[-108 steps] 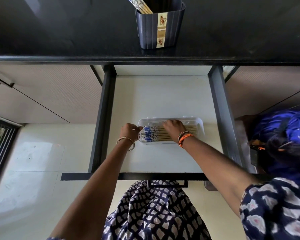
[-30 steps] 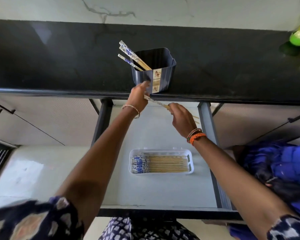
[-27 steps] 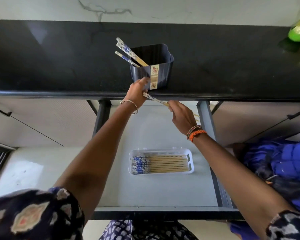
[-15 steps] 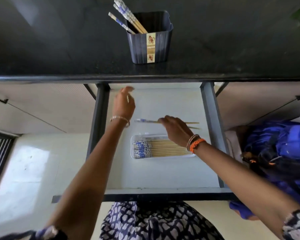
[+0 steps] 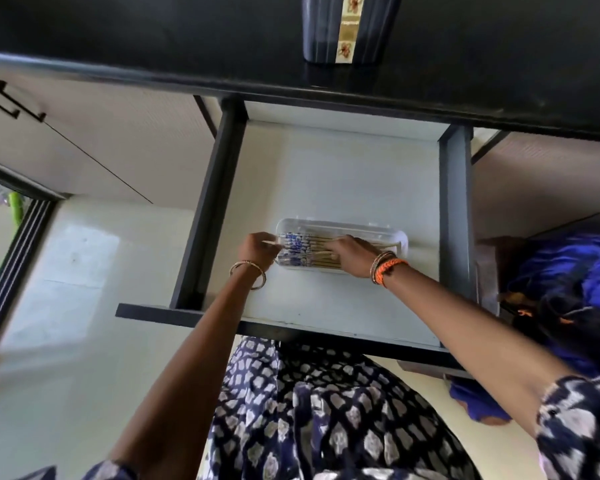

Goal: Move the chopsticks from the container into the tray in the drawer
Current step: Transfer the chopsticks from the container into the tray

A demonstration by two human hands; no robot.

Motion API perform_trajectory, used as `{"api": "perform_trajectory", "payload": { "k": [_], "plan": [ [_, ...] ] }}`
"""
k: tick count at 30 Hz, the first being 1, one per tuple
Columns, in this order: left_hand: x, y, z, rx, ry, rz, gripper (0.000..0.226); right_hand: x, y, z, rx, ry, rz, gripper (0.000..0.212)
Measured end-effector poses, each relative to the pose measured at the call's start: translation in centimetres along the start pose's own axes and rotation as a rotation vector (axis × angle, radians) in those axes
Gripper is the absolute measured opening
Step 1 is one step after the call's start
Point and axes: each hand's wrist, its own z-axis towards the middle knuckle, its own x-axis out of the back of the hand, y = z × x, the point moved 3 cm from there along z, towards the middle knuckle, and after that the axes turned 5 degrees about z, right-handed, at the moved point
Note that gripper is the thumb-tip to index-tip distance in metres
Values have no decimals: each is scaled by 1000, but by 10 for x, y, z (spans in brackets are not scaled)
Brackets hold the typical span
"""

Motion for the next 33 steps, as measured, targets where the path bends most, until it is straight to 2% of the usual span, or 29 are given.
{"api": "perform_trajectory", "payload": {
  "k": [5, 11, 16, 20, 25, 29, 31, 33],
  "plan": [
    [-2, -3, 1, 87, -25, -94, 30, -5, 0, 3, 14, -35, 73, 37],
    [-5, -3, 1, 118, -11, -144, 29, -1, 5, -4, 2, -23, 44, 37],
    [-2, 2, -3, 72, -27, -82, 31, 9, -2, -8, -11, 13, -41, 41],
    [21, 34, -8, -152, 182, 53, 23, 54, -25, -11, 26, 204, -40, 37],
    [61, 138, -13, -518, 366, -108, 20, 179, -65, -19, 159, 686, 42, 30],
    [92, 225, -6, -768, 477, -87, 28, 278, -79, -7, 229, 1021, 177, 30],
    [104, 258, 2, -843, 506, 10, 37, 317, -80, 14, 178, 1075, 245, 31],
    [113, 281, 14, -878, 510, 137, 44, 348, -75, 43, 61, 1031, 268, 32]
  ]
}}
